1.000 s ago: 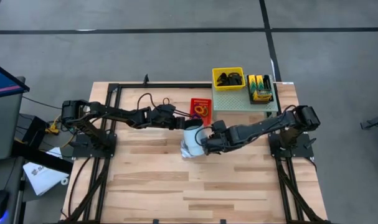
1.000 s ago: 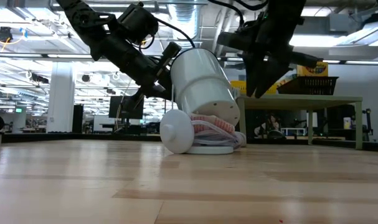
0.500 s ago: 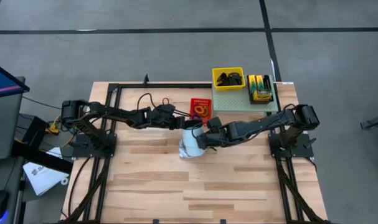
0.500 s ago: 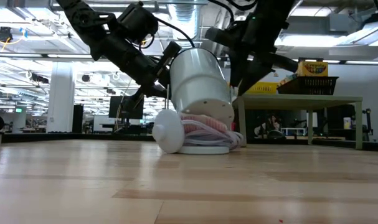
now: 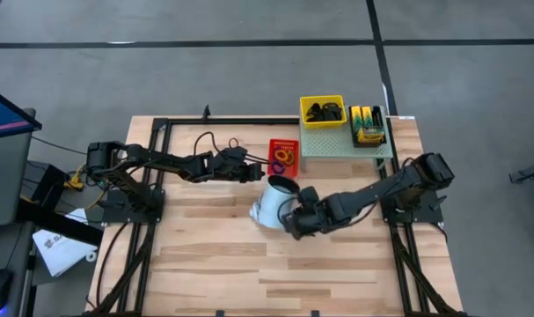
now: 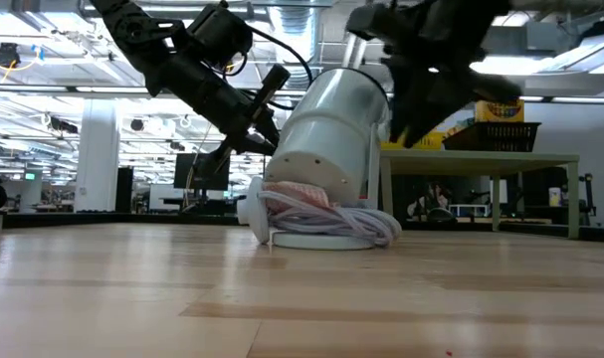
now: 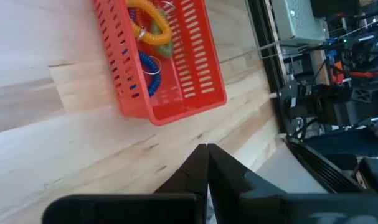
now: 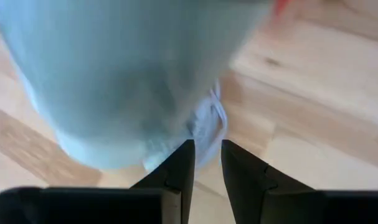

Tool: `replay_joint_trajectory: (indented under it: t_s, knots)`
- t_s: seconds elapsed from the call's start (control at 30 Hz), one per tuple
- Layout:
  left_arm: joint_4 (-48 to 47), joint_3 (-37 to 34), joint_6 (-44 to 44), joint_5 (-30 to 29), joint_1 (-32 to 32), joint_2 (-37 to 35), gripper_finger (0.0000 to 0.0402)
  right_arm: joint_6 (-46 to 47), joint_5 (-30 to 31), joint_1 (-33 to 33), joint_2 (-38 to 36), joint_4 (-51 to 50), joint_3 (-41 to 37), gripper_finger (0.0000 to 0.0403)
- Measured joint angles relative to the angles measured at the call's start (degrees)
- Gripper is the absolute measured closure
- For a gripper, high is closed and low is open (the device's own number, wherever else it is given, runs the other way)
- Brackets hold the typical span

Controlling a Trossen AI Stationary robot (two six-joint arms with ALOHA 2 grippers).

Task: Pick & Place Office Desk Supplies
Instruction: Adjust the white adjustable surface light, then put the red bin on the shelf

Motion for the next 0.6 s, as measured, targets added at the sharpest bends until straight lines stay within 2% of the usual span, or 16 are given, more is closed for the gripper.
replay_joint_trajectory:
  t_s: [0.23,0.37,0.47,0.6]
  knots:
    - [-0.1,0.0,1.5,-1.5,0.2,0.0,0.0401,8.8,0.4,2.3,-0.1,-8.1,0.0,0.0326]
    - [-0.1,0.0,2.2,-1.6,0.9,0.0,0.0397,15.1,2.6,5.8,-2.0,-11.6,0.0,0.0326]
    - [-0.4,0.7,2.6,-1.2,2.1,0.1,0.0377,20.8,5.2,9.6,-5.1,-13.4,0.0,0.0326]
    - [-3.3,3.3,5.6,-0.2,5.1,0.1,0.0319,28.4,8.7,15.3,-8.8,-14.8,0.0,0.0325]
